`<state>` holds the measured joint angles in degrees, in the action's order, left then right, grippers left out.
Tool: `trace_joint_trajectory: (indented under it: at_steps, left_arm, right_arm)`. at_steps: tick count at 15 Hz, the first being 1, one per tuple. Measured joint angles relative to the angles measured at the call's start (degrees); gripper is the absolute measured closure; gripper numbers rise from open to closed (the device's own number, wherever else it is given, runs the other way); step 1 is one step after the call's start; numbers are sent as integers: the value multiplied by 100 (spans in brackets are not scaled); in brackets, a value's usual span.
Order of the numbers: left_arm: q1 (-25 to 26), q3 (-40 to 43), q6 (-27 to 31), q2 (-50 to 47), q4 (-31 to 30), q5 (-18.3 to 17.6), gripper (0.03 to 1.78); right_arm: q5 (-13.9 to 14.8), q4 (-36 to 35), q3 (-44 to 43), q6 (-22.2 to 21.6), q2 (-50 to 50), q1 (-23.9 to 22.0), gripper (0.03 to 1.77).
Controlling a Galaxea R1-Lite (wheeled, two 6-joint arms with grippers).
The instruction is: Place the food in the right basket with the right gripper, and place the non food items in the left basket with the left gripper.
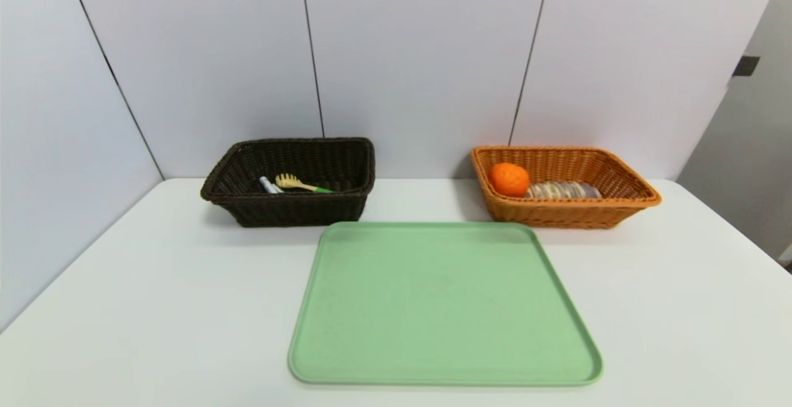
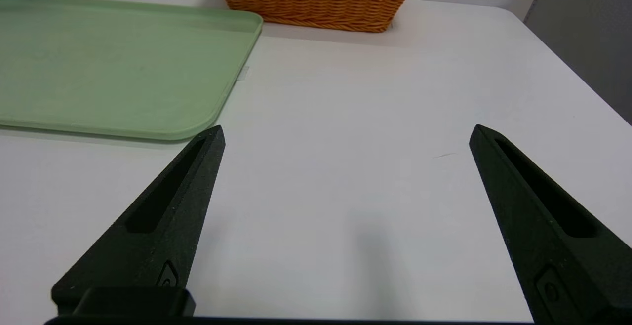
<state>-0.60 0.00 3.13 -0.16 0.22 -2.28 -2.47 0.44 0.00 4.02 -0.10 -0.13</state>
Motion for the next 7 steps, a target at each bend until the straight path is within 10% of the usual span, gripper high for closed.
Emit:
trace_joint_trajectory:
  at_steps: [7]
  left_arm:
    - [0, 0, -7, 2, -4, 9, 12]
  right_arm:
    - [66, -9, 0, 11, 0, 0, 9]
